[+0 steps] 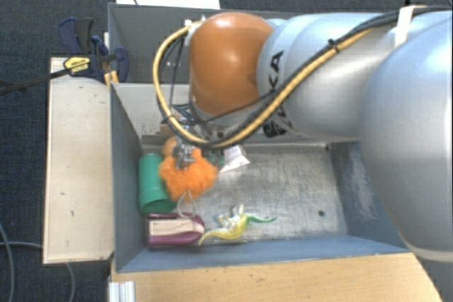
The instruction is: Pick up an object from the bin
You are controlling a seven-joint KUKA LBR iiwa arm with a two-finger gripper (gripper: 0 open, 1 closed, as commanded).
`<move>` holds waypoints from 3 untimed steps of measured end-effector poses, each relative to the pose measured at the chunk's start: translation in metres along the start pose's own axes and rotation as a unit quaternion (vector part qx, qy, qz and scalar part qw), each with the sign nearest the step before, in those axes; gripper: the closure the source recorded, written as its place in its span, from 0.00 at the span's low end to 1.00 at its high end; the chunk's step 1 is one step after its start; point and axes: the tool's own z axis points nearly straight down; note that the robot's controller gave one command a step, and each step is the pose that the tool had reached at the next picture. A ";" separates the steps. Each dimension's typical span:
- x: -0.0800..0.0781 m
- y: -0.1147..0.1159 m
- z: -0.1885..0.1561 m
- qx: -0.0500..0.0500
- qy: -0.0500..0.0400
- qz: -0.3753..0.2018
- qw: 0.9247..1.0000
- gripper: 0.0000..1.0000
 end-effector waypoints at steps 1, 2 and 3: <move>-0.007 -0.004 0.006 0.002 -0.001 0.009 1.000 1.00; -0.010 0.001 0.009 0.001 -0.002 0.010 1.000 1.00; 0.041 -0.005 -0.077 0.001 0.000 -0.158 0.987 1.00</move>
Offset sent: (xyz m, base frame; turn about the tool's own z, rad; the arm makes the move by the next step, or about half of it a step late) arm -0.0190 0.0286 -0.0305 0.0465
